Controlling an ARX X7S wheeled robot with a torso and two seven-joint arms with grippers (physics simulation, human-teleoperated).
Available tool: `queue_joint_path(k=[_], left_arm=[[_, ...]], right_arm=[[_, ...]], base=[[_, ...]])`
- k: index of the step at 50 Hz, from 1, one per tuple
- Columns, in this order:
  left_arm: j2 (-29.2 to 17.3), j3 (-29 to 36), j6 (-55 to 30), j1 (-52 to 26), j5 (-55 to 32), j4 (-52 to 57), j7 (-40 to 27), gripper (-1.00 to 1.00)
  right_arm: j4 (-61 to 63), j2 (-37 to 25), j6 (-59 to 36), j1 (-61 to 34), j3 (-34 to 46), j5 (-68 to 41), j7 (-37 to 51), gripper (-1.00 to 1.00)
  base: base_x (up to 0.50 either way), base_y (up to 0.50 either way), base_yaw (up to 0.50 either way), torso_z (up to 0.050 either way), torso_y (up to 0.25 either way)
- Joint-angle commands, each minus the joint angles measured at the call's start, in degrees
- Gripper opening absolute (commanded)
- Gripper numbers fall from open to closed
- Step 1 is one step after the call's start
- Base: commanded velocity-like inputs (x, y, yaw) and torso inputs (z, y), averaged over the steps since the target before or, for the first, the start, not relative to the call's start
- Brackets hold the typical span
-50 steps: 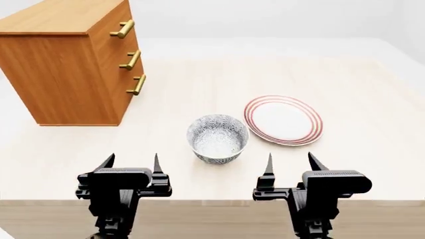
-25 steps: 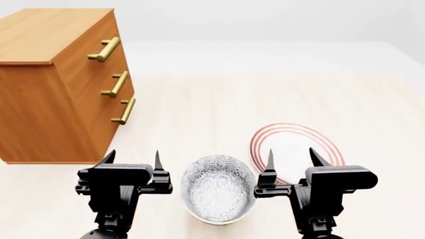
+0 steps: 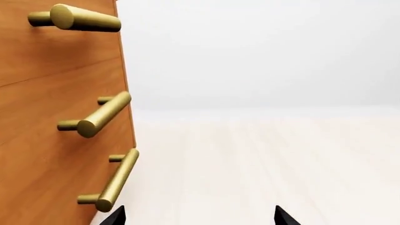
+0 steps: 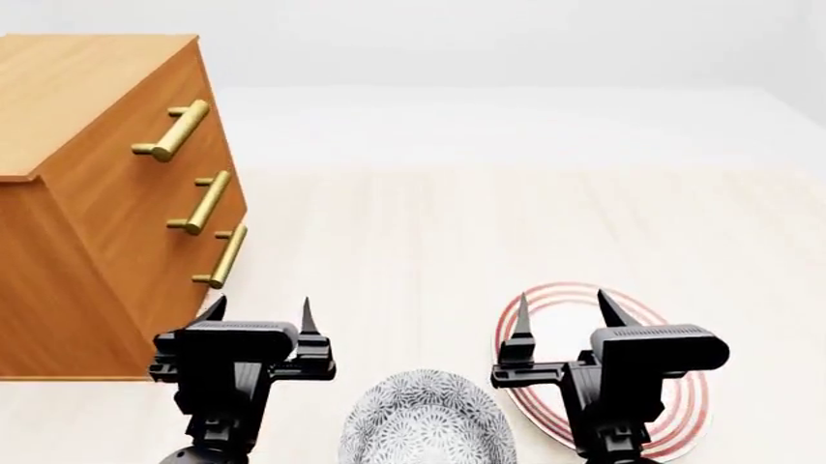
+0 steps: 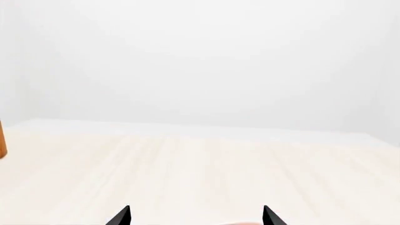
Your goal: Open the bottom drawer of the cabinet.
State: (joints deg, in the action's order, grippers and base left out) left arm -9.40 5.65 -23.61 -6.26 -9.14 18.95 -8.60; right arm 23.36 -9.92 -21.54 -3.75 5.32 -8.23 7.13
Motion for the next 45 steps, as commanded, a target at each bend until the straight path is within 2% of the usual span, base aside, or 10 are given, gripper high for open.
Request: queue_joint_path(k=[1,2,5,6,7,12,16,22,36,45], left_arm=[[-1.75,2.43,-3.57,-1.46,1.72,0.29,-1.02,1.00],[-3.38,5.86,-4.07,-2.54,7.58,0.20,-3.22,1.00],[-4.51,7.37,-8.61,-5.22,8.73,1.30,-2.47,1.00],[-3.70,5.00,-9.75,-7.26,6.69,1.79,-2.25,1.00],[-4.12,5.29,-10.97,-8.43,6.85,1.66,-1.89,1.00],[-6.48,8.76,-17.57,-16.10,9.63,-0.02,-0.09,1.00],[-7.65,14.95,-18.79,-23.69,12.81,-8.23,2.29,1.00],[-7.13,20.40,-18.10,-30.96,15.41,-20.27,4.14,1.00],[-1.98,31.51,-6.51,-43.63,23.31,-56.41,-0.32,1.00],[5.71,36.89,9.79,-51.87,26.85,-91.69,-10.18,1.00]], right_arm=[[-0.60,-0.41,1.10,0.23,0.46,-0.15,0.57,1.00],[-0.55,-0.52,1.00,0.16,0.43,-0.14,0.77,1.00],[-0.54,-0.69,1.01,0.03,0.59,0.03,1.22,1.00],[-0.28,-0.72,1.24,0.15,0.44,-0.34,1.20,1.00],[-0.21,-0.68,1.01,0.08,0.35,-0.23,1.67,1.00],[-0.45,-0.93,1.39,0.21,0.49,-0.48,1.96,1.00],[-0.01,-1.07,1.09,-0.04,0.60,-0.66,2.31,1.00],[-0.79,-1.08,1.64,-0.05,0.76,-0.75,2.66,1.00],[-0.42,-1.36,1.76,-0.18,1.25,-1.29,3.10,1.00],[-0.93,-1.55,2.25,-0.40,1.61,-1.44,3.25,1.00]], base=[[0.00,0.00,0.00,0.000,0.000],[0.00,0.00,0.00,0.000,0.000],[0.00,0.00,0.00,0.000,0.000],[0.00,0.00,0.00,0.000,0.000],[0.00,0.00,0.00,0.000,0.000],[0.00,0.00,0.00,0.000,0.000],[0.00,0.00,0.00,0.000,0.000],[0.00,0.00,0.00,0.000,0.000],[0.00,0.00,0.00,0.000,0.000],[0.00,0.00,0.00,0.000,0.000]])
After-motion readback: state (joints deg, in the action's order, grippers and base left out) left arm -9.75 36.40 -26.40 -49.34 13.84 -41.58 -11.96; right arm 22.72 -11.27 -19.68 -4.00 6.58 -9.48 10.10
